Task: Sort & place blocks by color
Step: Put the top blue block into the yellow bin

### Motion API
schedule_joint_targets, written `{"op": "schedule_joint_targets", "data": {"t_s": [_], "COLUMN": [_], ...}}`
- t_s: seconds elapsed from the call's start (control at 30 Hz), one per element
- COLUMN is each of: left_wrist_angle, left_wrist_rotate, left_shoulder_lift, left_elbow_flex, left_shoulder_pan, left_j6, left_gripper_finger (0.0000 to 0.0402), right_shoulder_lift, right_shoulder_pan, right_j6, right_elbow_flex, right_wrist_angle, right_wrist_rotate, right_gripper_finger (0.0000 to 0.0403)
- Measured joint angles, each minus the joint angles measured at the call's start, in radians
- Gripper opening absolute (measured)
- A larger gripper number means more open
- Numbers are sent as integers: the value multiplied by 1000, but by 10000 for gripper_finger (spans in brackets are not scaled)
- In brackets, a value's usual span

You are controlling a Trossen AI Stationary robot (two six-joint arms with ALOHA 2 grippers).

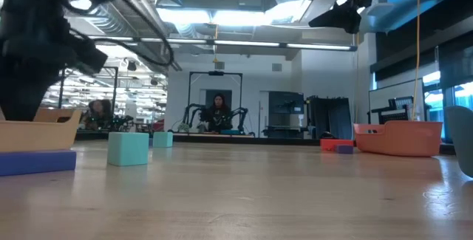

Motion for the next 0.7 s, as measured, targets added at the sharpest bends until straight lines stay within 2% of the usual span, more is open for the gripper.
{"op": "schedule_joint_targets", "data": {"t_s": [0.23,0.3,0.37,0.47,0.53,0.6,0.7], "left_wrist_angle": [-61,-60,-30,113,256,413,622], "left_wrist_rotate": [67,36,-38,-181,-253,-280,-252], "left_shoulder_lift": [-255,-344,-428,-521,-554,-567,-553], "left_elbow_flex": [19,44,68,91,92,92,90], "left_shoulder_pan": [34,53,77,130,178,234,333], "left_j6": [93,112,163,326,500,684,901], "left_gripper_finger": [179,179,179,180,178,178,177], "right_shoulder_lift": [0,0,0,0,0,0,0], "right_shoulder_pan": [0,0,0,0,0,0,0], "right_j6": [-1,-3,1,1,3,5,32], "right_elbow_flex": [-1,-1,-1,-1,-1,-1,-1], "right_wrist_angle": [14,26,39,73,94,122,177], "right_wrist_rotate": [-1,-9,-11,-11,-14,-28,-64], "right_gripper_finger": [338,338,338,338,338,338,338]}}
